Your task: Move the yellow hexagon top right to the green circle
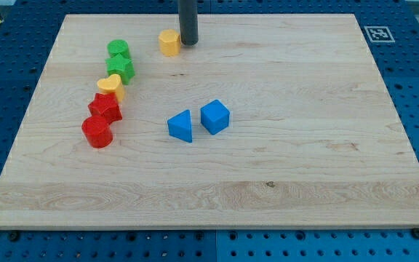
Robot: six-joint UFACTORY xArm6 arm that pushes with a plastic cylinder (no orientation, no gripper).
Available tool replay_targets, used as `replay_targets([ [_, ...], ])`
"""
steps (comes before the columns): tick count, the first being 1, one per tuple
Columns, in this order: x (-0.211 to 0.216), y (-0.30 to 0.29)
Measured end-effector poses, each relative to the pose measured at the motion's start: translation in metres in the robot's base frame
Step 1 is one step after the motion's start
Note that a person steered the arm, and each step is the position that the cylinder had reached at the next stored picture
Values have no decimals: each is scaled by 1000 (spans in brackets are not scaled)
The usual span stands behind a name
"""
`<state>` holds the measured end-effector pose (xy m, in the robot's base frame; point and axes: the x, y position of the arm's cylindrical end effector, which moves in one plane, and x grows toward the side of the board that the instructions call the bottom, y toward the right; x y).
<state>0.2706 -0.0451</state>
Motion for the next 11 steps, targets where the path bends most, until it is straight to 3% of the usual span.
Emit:
replay_targets([
  [2,0,-30],
  [4,6,-5],
  [6,27,-20],
  [11,28,-31],
])
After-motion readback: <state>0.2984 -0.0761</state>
